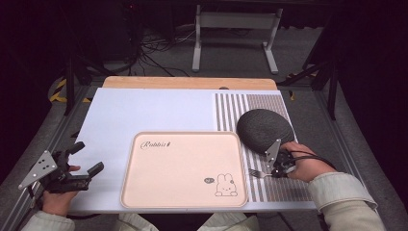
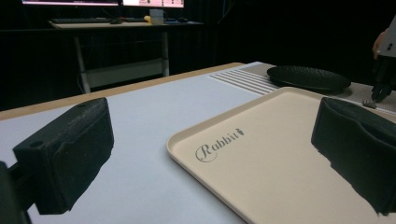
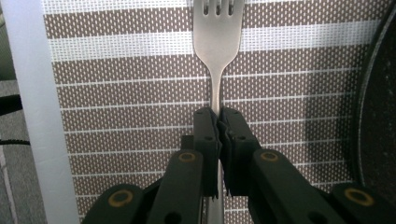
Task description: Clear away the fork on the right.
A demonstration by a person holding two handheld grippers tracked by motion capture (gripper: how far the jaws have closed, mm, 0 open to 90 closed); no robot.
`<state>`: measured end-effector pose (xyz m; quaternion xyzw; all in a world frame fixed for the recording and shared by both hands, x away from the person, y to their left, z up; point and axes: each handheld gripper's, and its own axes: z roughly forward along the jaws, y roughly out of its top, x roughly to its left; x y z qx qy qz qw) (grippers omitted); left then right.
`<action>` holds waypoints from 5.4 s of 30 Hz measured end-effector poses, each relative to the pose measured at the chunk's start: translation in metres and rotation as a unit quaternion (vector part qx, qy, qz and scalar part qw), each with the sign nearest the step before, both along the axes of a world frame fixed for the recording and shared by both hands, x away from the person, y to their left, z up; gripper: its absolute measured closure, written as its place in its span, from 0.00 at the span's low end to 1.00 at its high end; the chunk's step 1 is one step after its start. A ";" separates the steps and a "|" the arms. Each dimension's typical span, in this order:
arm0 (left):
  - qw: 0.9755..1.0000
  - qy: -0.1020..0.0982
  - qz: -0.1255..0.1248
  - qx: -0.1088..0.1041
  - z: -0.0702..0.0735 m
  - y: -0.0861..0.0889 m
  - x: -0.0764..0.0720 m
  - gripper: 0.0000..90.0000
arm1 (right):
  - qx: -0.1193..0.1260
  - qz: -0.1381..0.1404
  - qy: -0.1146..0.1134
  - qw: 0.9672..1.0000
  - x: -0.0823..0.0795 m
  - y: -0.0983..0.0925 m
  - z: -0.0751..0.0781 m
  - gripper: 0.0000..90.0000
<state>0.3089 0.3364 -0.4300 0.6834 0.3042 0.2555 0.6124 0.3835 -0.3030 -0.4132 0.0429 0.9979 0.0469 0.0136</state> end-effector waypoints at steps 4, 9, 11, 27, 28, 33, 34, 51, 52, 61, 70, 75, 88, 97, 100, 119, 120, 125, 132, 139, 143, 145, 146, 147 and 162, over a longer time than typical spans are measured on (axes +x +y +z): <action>1.000 0.001 -0.001 0.001 0.000 0.000 0.000 0.00 | -0.004 -0.006 0.000 1.000 -0.001 0.000 0.001 0.96; 1.000 0.001 0.000 0.001 0.000 0.000 0.000 0.00 | 0.017 -0.014 -0.010 1.000 -0.002 -0.001 0.009 0.96; 1.000 0.000 -0.001 0.001 0.000 0.000 0.000 0.00 | 0.025 -0.016 -0.016 0.999 -0.003 -0.001 0.013 0.96; 1.000 0.001 -0.002 -0.001 0.000 0.000 0.000 0.00 | 0.122 -0.035 -0.076 0.989 -0.011 0.004 0.056 0.96; 1.000 0.000 -0.002 0.001 0.000 0.001 0.000 0.00 | 0.130 -0.039 -0.083 0.987 -0.011 0.004 0.058 0.96; 1.000 0.000 -0.002 0.000 0.000 0.001 0.000 0.00 | 0.164 -0.057 -0.100 0.980 -0.014 0.008 0.069 0.96; 1.000 0.000 -0.002 0.000 0.000 0.001 0.000 0.00 | 0.172 -0.061 -0.101 0.978 -0.015 0.009 0.072 0.96; 1.000 -0.001 -0.002 -0.002 0.001 0.001 0.000 0.00 | 0.281 -0.140 -0.095 0.945 -0.023 0.026 0.090 0.96; 1.000 -0.001 -0.002 -0.002 0.001 0.001 0.000 0.00 | 0.287 -0.147 -0.094 0.942 -0.023 0.028 0.090 0.96; 1.000 -0.002 -0.003 -0.002 0.001 0.001 0.000 0.00 | 0.303 -0.271 -0.079 0.910 -0.025 0.049 0.092 0.96; 1.000 -0.002 -0.004 -0.002 0.001 0.001 -0.001 0.00 | 0.303 -0.347 -0.081 0.884 -0.027 0.071 0.099 0.96; 1.000 -0.003 -0.004 -0.003 0.001 0.001 -0.001 0.00 | 0.294 -0.381 -0.072 0.874 -0.028 0.086 0.099 0.96; 1.000 -0.004 -0.005 -0.009 0.001 0.001 -0.001 0.00 | 0.264 -0.417 -0.058 0.868 -0.022 0.115 0.088 0.96; 1.000 -0.004 -0.006 -0.010 0.001 0.001 -0.001 0.00 | 0.222 -0.423 -0.032 0.878 -0.013 0.134 0.064 0.96; 1.000 -0.004 -0.007 -0.010 0.001 0.001 -0.001 0.00 | 0.207 -0.426 -0.021 0.880 -0.011 0.137 0.057 0.96; 1.000 -0.003 -0.009 -0.009 0.001 0.002 0.000 0.00 | 0.138 -0.457 0.024 0.878 0.006 0.144 0.023 0.96; 1.000 -0.003 -0.009 -0.009 0.001 0.002 0.000 0.00 | 0.138 -0.457 0.024 0.878 0.006 0.144 0.023 0.96; 1.000 -0.003 -0.009 -0.009 0.001 0.002 0.000 0.00 | 0.130 -0.463 0.034 0.876 0.008 0.145 0.018 0.96; 1.000 -0.002 -0.010 -0.008 0.001 0.002 0.000 0.00 | 0.121 -0.473 0.045 0.871 0.012 0.146 0.012 0.96; 1.000 -0.002 -0.011 -0.008 0.001 0.002 0.000 0.00 | 0.127 -0.484 0.050 0.864 0.015 0.148 0.008 0.96; 1.000 -0.003 -0.011 -0.008 0.001 0.001 0.000 0.00 | 0.127 -0.485 0.053 0.864 0.016 0.148 0.006 0.96; 1.000 -0.003 -0.011 -0.009 0.001 0.001 0.000 0.00 | 0.126 -0.488 0.053 0.862 0.017 0.149 0.004 0.96; 1.000 -0.003 -0.011 -0.008 0.001 0.001 0.000 0.00 | 0.126 -0.488 0.053 0.862 0.017 0.149 0.003 0.96; 1.000 -0.003 -0.011 -0.008 0.001 0.001 0.000 0.00 | 0.125 -0.488 0.054 0.862 0.018 0.149 0.002 0.96; 1.000 -0.002 -0.013 -0.008 0.001 0.002 0.000 0.00 | 0.124 -0.485 0.059 0.864 0.020 0.151 -0.006 0.94</action>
